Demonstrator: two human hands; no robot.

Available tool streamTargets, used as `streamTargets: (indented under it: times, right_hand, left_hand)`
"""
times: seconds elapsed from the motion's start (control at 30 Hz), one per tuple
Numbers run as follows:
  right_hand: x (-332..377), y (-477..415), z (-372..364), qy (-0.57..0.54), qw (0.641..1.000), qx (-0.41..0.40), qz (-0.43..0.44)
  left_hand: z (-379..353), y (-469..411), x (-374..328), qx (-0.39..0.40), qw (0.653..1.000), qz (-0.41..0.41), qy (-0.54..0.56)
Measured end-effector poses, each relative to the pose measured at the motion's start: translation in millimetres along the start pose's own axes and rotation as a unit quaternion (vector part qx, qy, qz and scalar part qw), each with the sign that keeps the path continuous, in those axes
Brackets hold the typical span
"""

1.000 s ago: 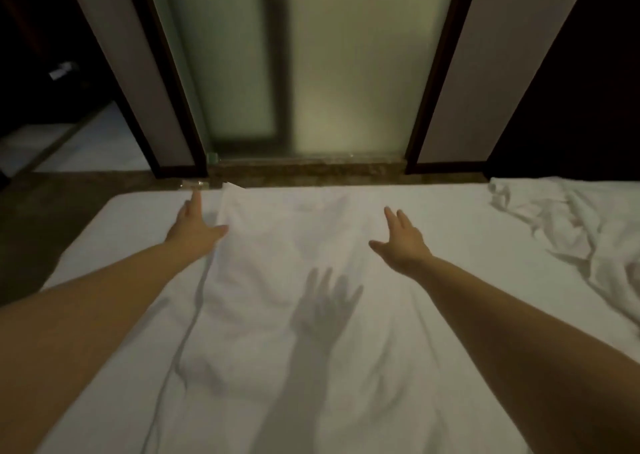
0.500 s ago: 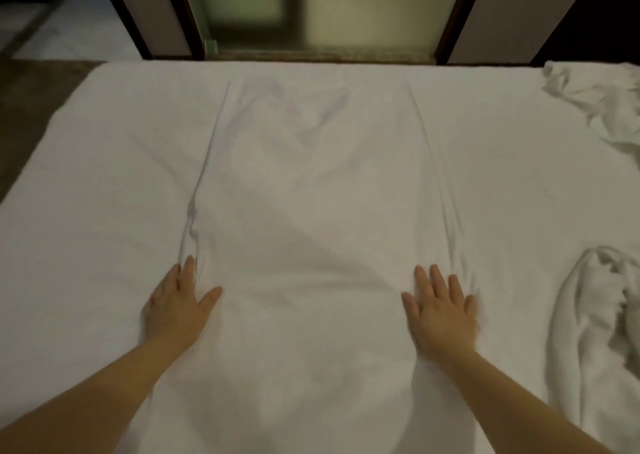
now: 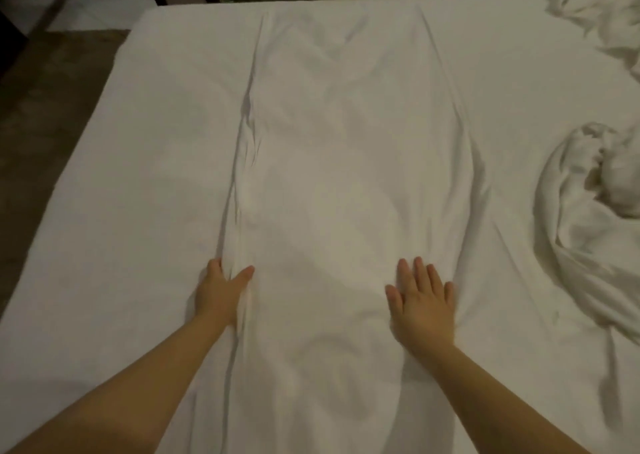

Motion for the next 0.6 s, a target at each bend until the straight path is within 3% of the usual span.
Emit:
streamTargets:
  times: [0.1, 0.17, 0.33, 0.6]
  right_hand:
    - [27, 75, -45, -0.01, 0.999, 0.023, 0.041]
    - [47, 123, -78, -0.037, 0.997, 0.033, 0.063]
    - [101, 220, -155, -0.113, 0.984, 0.063, 0.122]
    - [134, 256, -204, -0.307, 0.945, 0.039, 0.102]
  left_hand:
    - [-3, 52, 42, 0.123, 0.975, -0.001, 0.188]
    - [-8, 93, 80, 0.183, 0.953, 0.01, 0.24]
    - [-22, 181, 180, 0.241, 0.935, 0.044, 0.258]
    - [-62, 232, 208, 0.3, 0.938, 0.064, 0.16]
Point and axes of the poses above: each hand's wrist, its own y-axis away from the middle knuckle, its own z-axis out of the back of the hand, x = y × z, the point moved 2 cm from there along -y, towards the middle knuckle, and after that the axes turned 15 degrees about x, right-handed, at the moved point
